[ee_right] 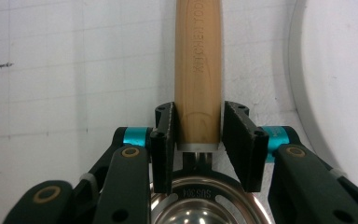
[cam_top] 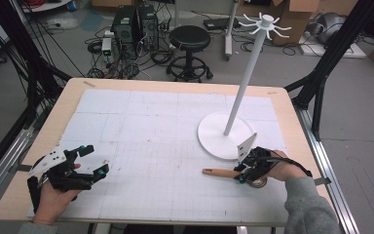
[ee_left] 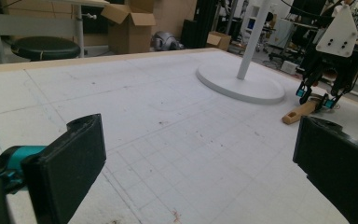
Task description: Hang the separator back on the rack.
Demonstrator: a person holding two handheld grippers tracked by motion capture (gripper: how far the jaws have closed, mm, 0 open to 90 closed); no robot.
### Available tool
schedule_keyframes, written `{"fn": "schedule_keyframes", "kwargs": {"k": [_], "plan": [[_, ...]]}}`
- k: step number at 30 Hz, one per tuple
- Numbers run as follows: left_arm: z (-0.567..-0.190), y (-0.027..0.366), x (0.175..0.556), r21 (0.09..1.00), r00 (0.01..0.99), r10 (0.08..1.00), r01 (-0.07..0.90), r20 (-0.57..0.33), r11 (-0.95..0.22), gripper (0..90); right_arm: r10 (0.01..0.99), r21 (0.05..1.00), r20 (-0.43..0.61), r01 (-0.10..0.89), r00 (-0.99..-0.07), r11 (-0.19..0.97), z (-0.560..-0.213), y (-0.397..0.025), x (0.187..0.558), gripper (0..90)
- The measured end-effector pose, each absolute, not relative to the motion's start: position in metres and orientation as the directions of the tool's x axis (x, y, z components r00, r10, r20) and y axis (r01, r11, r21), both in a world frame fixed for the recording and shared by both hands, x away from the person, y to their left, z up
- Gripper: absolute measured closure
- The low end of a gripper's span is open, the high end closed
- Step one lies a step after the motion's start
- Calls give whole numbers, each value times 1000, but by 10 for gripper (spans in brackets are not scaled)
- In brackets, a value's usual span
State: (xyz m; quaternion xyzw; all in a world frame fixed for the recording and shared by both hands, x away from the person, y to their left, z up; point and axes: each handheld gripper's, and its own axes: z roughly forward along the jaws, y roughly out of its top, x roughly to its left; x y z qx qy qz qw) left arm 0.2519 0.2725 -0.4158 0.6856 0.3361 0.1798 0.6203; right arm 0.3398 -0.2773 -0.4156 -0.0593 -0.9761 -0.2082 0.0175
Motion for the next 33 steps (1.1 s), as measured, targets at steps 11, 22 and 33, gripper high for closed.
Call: {"fn": "schedule_keyframes", "kwargs": {"k": [11, 22, 33], "plan": [[-416, 272, 252, 971, 709, 684, 239, -171, -5, 29, 103, 388, 40, 111, -994, 915, -414, -277, 334, 673], [-416, 274, 252, 970, 707, 685, 242, -174, -2, 29, 94, 397, 20, 94, -995, 913, -415, -276, 334, 688], [-416, 274, 252, 971, 706, 687, 239, -173, -2, 29, 104, 411, 18, 102, -994, 906, -411, -278, 332, 690]]}}
